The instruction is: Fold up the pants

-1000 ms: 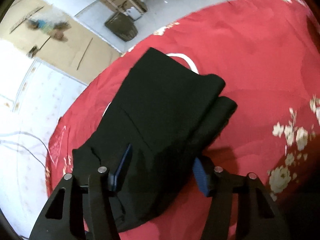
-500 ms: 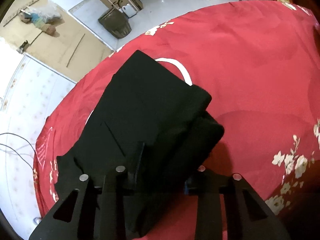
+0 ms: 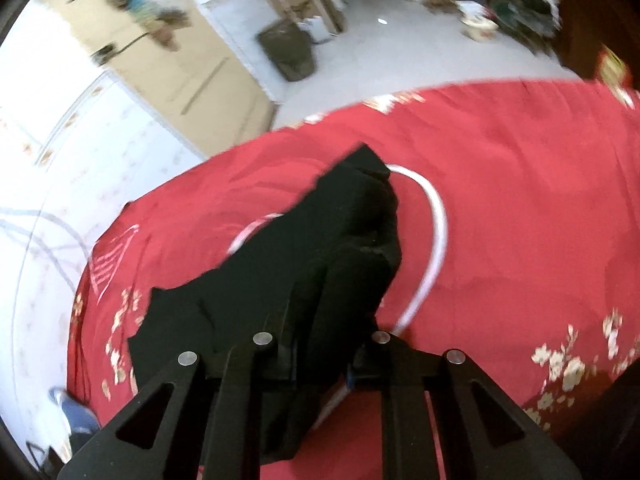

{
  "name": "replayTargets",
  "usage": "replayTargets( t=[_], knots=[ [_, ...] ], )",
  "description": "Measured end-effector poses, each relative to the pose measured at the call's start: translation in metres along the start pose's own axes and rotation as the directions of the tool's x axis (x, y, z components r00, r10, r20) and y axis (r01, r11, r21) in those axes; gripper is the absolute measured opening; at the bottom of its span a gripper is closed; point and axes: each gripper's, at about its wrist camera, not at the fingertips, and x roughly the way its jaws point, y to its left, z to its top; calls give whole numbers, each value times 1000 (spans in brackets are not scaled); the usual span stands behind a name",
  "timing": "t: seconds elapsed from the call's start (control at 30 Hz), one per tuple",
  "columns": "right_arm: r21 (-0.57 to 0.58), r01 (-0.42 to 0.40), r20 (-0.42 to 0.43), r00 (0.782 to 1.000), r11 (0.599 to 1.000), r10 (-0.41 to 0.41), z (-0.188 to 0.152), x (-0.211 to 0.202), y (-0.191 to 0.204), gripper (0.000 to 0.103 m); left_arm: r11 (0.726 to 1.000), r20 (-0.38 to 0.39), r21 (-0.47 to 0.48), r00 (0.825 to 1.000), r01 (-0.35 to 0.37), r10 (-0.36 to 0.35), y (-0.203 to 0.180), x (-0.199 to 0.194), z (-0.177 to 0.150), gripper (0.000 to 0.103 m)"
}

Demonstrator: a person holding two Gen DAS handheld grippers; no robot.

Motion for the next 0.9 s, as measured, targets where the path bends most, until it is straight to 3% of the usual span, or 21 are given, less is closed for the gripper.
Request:
replayTargets(
  t=[0.13,0.3,0.5,0.7,0.8,0.9],
  knots=[
    [-127,-55,15,998,990,57,4,-11,39,15,998,15,-61,1000,-13,14,22,-5,3,41],
    [-308,-124,-8,992,943,128,-11,-19,93,15,990,28,-138,999,-34,38,48,-11,7,41],
    [-502,-240,-167,970,831,179,-56,1,153,15,971,42,-232,997,-57,69,75,-17,10,41],
    [-604,-301,-321,939,738,120,-116,44,182,15,951,26,-298,996,-78,90,95,-13,9,41],
    [-621,-303,-364,928,723,77,-131,65,182,17,941,23,-329,995,-80,92,104,-12,8,41],
    [-580,-324,-393,915,747,92,-131,73,177,23,934,26,-347,995,-84,99,109,-13,9,41]
  ],
)
